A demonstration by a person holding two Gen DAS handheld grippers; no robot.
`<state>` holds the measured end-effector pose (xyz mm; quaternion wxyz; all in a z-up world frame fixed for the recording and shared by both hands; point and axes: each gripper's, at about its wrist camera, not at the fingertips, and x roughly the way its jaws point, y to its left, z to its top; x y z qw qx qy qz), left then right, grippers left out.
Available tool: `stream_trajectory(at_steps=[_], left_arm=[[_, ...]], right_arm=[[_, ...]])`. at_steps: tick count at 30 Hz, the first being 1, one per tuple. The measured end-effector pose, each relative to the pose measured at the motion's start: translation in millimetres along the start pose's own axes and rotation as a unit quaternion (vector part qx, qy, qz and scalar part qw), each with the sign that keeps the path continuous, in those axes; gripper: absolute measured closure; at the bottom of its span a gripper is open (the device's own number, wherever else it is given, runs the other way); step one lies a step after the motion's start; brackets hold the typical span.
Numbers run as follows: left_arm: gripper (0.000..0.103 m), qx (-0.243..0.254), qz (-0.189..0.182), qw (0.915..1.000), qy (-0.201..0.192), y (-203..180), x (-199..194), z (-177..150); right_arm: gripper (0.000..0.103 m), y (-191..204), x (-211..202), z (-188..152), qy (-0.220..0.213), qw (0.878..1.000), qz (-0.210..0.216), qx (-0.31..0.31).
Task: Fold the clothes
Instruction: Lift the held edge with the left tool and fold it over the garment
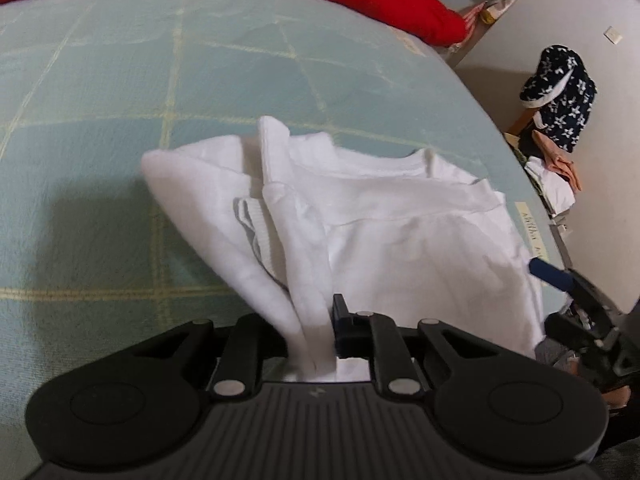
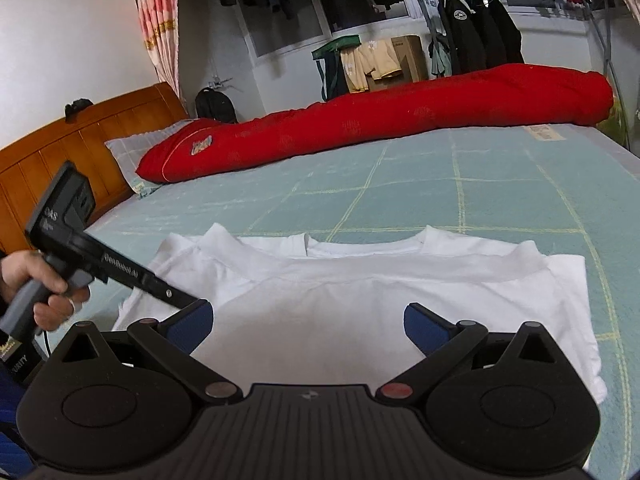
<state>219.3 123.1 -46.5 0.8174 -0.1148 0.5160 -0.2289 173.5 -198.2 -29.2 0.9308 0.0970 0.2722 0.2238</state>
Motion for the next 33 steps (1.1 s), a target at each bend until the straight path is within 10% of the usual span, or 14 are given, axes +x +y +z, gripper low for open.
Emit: stream_trajectory(at_steps=[33], left_arm=[[0.089,0.013,-0.088,0.996,-0.003,-170,36,52]], right_arm=[[0.0,-88,-101,-21,-0.102,0.989,-0.072,0.075]])
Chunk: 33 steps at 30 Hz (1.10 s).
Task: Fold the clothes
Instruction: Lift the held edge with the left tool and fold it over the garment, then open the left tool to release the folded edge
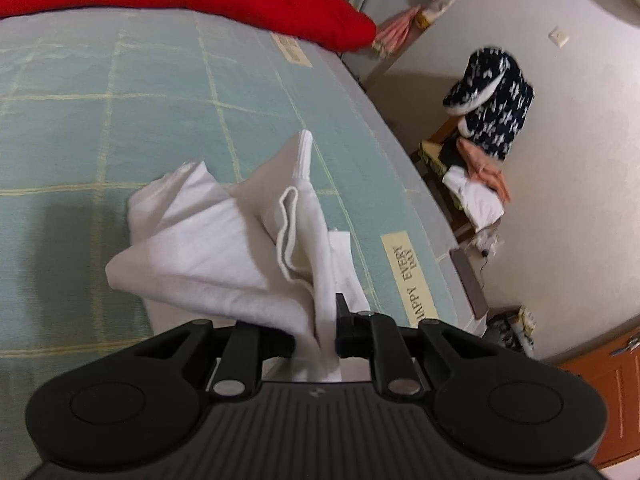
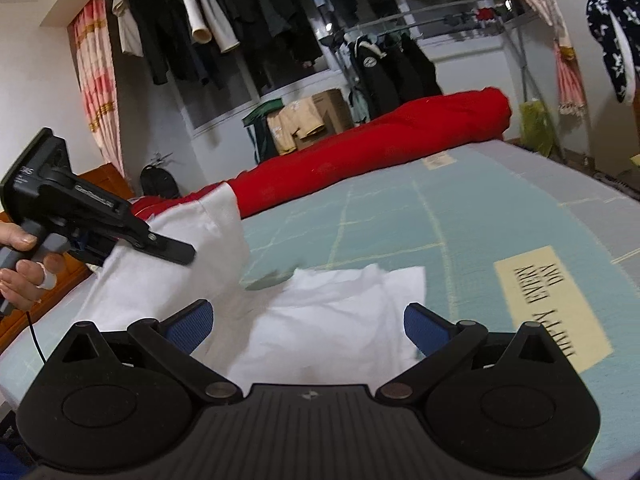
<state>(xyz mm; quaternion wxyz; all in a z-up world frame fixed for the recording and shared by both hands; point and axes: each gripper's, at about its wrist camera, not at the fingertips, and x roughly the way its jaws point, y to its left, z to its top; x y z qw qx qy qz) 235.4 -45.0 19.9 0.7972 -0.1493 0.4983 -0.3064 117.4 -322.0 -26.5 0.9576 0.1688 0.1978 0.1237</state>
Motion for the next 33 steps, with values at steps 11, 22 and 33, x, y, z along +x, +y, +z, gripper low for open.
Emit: stream_trajectory(at_steps=[11,22,33], left_arm=[[0.089,0.018,0.025,0.9984,0.047,-33,60,1],[0.089,0.024,0.063,0.9945,0.08,-44,102,-3],[0.087,0.016,0.079,0.9921,0.097,-45,125,-1]], right_arm=[[0.0,-20,-41,13,-0.052,0.998,-0.035,-0.009],[0.0,-35,-41,9,-0.051,0.997,-0.05,0.0],[0.0,-44,-41,1,-0.045,0.997,-0.06,0.008]])
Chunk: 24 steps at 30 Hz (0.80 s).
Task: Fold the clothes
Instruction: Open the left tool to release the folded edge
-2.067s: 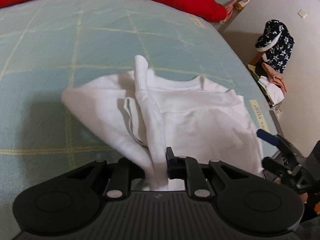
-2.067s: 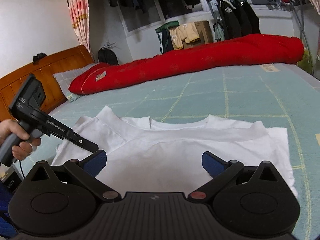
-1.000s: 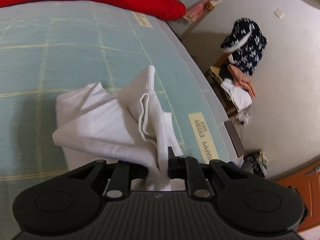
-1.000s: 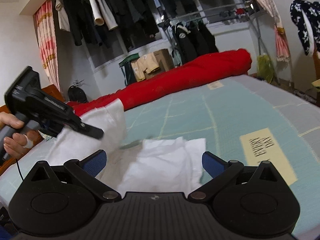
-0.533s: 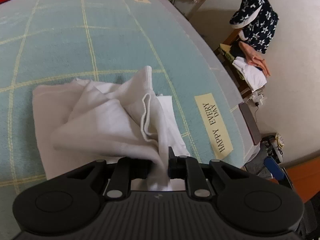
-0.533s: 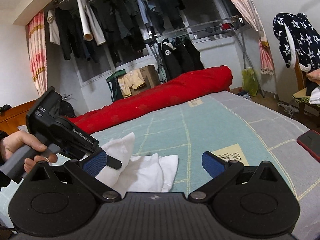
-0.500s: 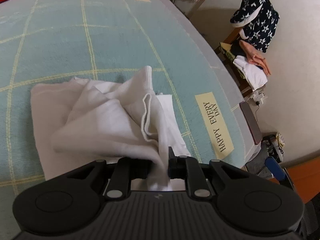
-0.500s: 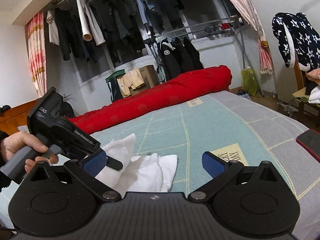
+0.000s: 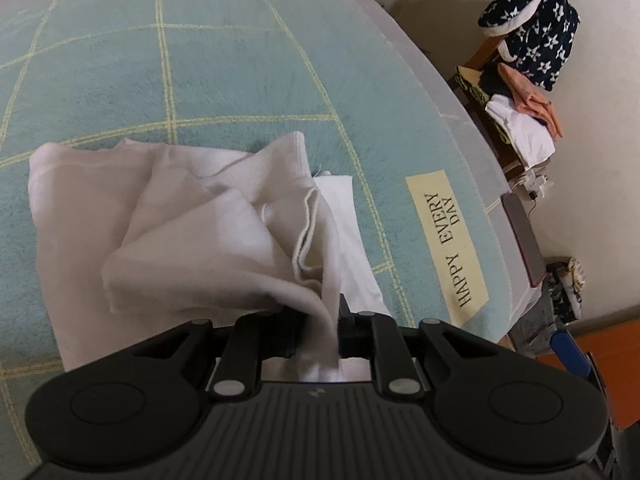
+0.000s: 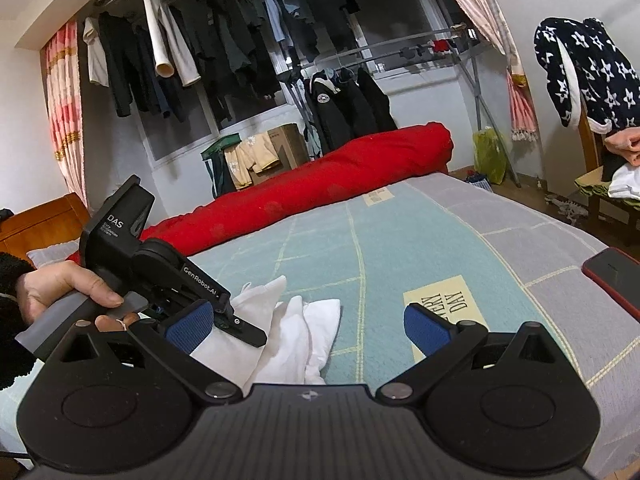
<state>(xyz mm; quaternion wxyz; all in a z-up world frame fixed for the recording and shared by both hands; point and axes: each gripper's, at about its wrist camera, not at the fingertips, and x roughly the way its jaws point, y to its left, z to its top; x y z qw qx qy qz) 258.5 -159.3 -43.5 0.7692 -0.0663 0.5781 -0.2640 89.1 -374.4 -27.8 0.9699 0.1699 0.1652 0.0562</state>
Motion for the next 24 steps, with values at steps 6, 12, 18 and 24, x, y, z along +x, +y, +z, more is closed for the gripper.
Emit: stream_trajectory(at_steps=[6,12,18,24], left_arm=[[0.068,-0.011,-0.006,0.9999,0.004,-4,7,-1],[0.053,-0.027,-0.044,0.9986,0.0,-8,-1,2],[0.049,0.012,-0.069,0.9976,-0.005,-11,-20,-11],[0.043,0.087,-0.044,0.9941,-0.048,-6,-49,-39]], right_arm=[[0.0,-1,5,-2,0.01,1.0,-0.006,-0.002],[0.0,1,5,-2,0.015,1.0,-0.006,-0.008],[0.0,2,4,-2,0.015,1.0,-0.009,-0.015],[0.0,0,2,0,0.012,1.0,-0.012,-0.015]])
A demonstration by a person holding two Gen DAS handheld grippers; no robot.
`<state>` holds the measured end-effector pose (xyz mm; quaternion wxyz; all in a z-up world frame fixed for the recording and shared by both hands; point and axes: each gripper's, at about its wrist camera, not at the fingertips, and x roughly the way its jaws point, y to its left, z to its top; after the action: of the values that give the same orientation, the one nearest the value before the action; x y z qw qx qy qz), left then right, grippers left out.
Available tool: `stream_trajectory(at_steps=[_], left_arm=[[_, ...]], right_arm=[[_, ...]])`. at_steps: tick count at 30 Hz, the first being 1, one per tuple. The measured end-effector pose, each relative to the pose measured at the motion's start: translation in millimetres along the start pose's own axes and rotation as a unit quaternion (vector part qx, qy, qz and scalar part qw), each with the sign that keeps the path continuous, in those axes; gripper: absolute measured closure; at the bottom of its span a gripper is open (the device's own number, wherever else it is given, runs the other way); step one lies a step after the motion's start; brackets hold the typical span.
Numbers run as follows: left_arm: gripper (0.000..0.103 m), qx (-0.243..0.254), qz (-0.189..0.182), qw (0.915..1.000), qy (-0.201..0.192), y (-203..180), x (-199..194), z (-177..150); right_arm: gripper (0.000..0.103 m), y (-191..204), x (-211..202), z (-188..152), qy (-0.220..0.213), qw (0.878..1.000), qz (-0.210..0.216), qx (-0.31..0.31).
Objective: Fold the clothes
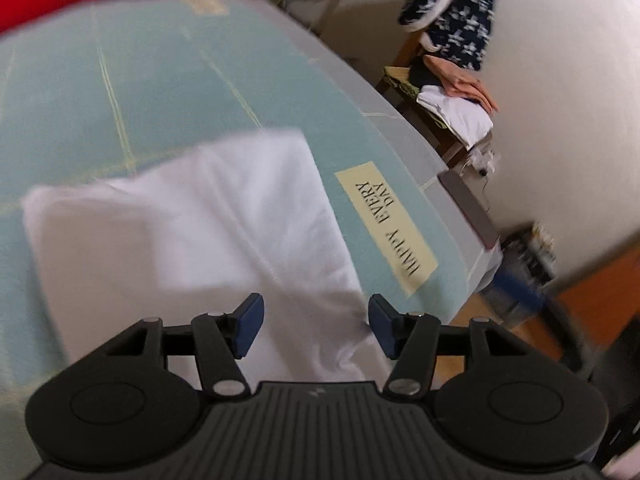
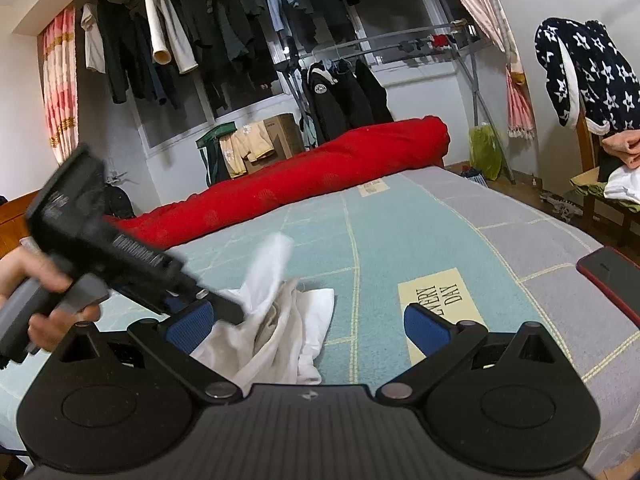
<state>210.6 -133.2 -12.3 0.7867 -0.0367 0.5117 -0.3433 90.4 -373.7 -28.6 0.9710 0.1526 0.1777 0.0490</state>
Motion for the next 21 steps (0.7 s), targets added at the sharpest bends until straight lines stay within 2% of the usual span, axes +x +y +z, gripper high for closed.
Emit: stream_trajectory(at_steps=[5,10,12,17,21], left_arm=[[0.041,0.069,0.029,0.9966,-0.034,-2,-25,-24],[0.038,0.149,0.09,0.9822,-0.071,-4,-47,-67],[0.038,0.18,0.11,0.9739,-0.085,-5,-55,-86],[0.034,0.261,0.122,0.9523,-0.101,-9,-67,-129],[0.034,0.332,0.17,0.9223,-0.102,-18,-52,-158]], right_arm=[[0.0,-5,-2,1,-0.002,1.0,-0.007,0.007],[0.0,-3,-2,3,-0.001,1.0,0.0,0.01],[0.0,-1,-2,3,0.0,1.0,-0.001,0.006],[0.0,5,-2,3,0.002,1.0,0.006,0.002],[0.0,14,-3,3,0.006,1.0,0.014,-0.006]])
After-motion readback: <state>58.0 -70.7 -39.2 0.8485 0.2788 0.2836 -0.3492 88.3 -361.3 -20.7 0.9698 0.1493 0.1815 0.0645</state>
